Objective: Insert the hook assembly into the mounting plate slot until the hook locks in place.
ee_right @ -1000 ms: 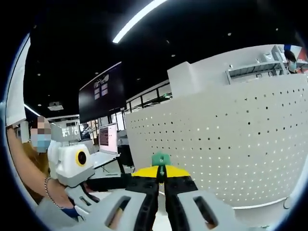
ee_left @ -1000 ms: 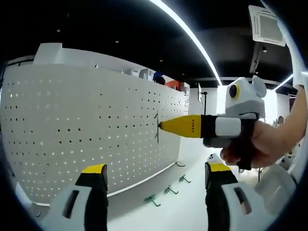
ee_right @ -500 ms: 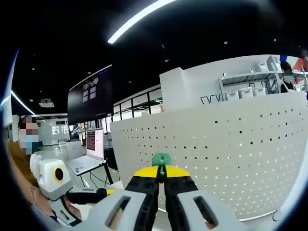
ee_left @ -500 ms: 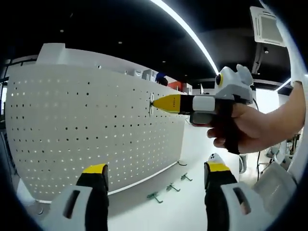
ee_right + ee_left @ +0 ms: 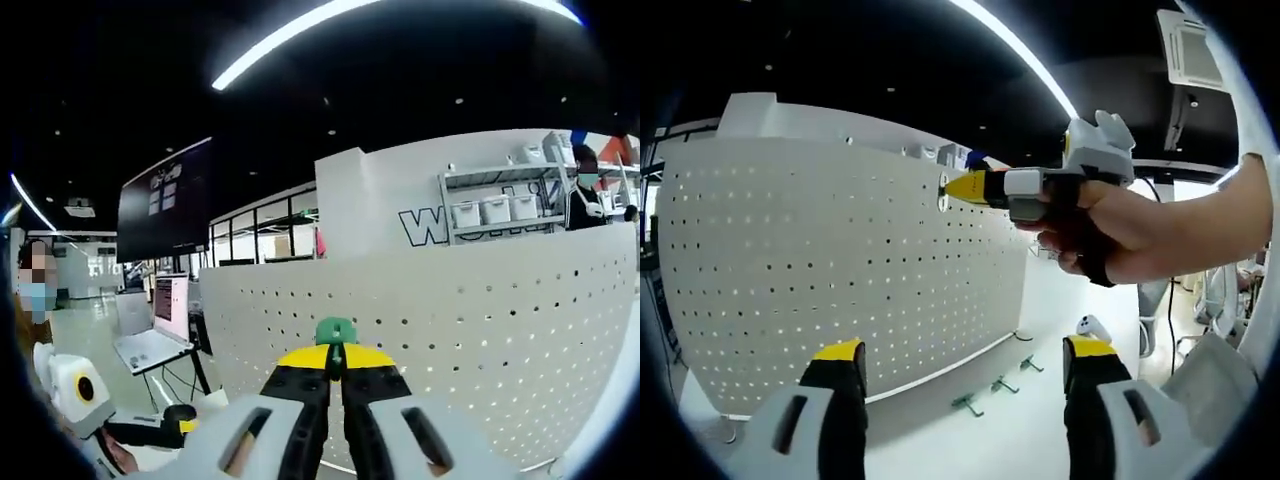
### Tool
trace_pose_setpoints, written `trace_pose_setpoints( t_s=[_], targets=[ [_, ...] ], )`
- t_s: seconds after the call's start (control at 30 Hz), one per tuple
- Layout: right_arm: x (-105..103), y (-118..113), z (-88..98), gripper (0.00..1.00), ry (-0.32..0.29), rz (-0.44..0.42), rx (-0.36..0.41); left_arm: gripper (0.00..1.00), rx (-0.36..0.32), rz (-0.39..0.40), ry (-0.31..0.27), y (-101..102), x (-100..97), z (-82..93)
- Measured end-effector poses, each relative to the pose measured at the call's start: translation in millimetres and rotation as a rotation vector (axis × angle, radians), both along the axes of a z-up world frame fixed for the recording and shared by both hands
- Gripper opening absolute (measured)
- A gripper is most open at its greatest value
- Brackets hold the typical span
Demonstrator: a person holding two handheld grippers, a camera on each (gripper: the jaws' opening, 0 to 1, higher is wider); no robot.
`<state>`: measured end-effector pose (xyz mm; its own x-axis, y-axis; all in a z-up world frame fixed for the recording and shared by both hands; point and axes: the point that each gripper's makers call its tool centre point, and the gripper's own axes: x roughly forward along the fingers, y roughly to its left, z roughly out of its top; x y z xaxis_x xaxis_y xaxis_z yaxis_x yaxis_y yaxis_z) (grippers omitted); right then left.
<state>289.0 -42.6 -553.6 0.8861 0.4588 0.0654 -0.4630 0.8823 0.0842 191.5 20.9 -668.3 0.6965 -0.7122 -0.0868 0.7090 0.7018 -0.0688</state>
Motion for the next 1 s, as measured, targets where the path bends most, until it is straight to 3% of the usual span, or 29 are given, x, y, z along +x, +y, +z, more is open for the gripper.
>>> trace_pose_setpoints(
  t_s=[0.8, 1.0],
  targets=[
    [37.4, -7.1, 15.3, 0.01, -0.042, -0.139, -0.06, 0.81, 0.002, 0.034, -0.005, 12.5, -1.6, -2.3],
    [44.7, -4.7, 17.3, 0.01, -0.06, -0.161, -0.094, 0.81, -0.03, 0.065, 0.007, 19.0, 0.9, -1.6]
  ],
)
